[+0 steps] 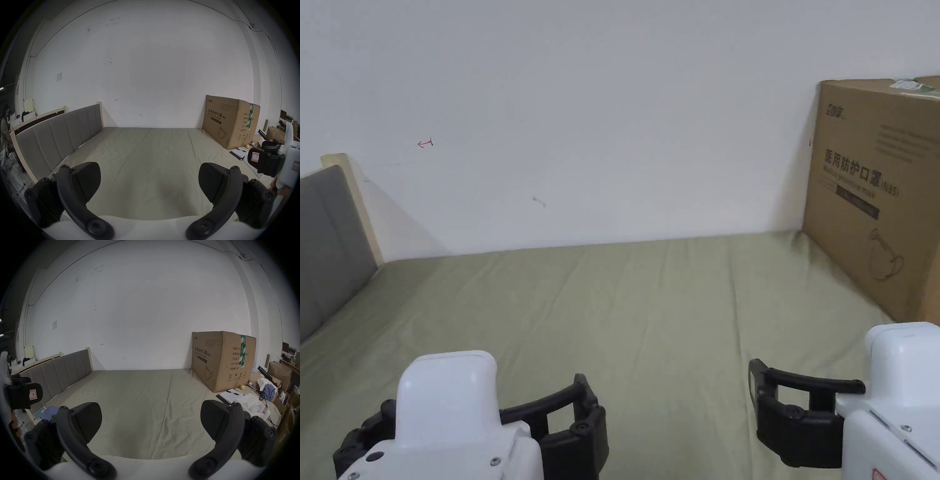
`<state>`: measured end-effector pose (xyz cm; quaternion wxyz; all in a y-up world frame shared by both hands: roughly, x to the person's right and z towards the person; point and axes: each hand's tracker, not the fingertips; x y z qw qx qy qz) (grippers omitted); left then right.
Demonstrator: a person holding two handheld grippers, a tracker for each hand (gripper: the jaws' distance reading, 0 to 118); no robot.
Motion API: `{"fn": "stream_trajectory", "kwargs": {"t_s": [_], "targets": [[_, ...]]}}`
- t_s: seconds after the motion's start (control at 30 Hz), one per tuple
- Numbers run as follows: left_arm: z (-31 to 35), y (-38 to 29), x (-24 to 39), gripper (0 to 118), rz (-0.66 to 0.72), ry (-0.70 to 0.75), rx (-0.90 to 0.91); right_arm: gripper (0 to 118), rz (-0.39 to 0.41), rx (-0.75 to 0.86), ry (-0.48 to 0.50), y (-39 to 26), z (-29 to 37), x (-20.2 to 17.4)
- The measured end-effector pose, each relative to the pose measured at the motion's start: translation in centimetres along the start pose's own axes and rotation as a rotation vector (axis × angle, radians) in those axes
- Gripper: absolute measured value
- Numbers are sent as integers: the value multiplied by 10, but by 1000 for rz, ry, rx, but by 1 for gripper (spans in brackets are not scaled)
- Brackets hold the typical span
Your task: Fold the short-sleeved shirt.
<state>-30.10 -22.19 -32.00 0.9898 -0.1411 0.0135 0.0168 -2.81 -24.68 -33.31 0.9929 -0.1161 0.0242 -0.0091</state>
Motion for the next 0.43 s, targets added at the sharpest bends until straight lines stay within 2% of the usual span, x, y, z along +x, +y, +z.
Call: {"fn": "stream_trajectory", "kwargs": {"t_s": [0.43], "targets": [[1, 2, 1, 118, 13, -27, 25, 118, 3, 4, 5, 2, -1, -2]]}}
